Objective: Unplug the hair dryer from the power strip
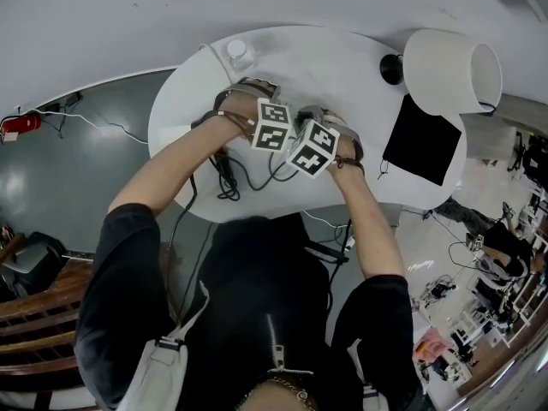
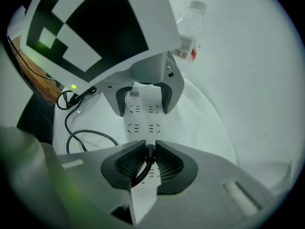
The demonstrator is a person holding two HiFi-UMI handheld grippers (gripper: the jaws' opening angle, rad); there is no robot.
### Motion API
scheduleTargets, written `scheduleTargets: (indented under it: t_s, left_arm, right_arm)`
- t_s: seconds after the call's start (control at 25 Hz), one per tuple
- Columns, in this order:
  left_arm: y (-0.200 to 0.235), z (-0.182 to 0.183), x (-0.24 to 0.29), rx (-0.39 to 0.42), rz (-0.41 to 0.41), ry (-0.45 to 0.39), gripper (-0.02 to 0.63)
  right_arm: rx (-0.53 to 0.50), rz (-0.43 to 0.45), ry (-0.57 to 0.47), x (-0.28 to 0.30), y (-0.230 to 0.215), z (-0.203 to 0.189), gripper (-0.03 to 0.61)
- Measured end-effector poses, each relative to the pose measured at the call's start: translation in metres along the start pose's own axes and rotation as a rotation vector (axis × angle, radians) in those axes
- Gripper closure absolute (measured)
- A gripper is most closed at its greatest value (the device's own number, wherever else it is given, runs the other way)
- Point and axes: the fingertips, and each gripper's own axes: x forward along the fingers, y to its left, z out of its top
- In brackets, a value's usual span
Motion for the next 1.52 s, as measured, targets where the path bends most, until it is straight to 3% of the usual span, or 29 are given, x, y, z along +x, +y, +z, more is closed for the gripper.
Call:
scheduleTargets:
  t_s: [1.08,1.28,1.4,1.52]
  left_arm:
    - [0.0,0.002,0.003,0.013,0.015,0.021,0.21]
    - [0.0,0.002,0.003,0.014,0.018,0.018,0.209]
    - [0.0,0.002,0.003,0.014,0.018,0.016,0.209]
    - [0.001,0.002,0.003,0.013,0.019,0.014,0.209]
  right_arm:
    - [0.06,0.0,-0.007,-0.005,-0.001,-0.002,0.525]
    - [0.07,0.006,-0.02,-0.004,-0.001,-0.006,0.514]
    - [0.099,0.02,0.0,0.0,0.002,-0.012,0.462]
    - [0.106,0.012,0.012,0.002,0.0,-0.014,0.476]
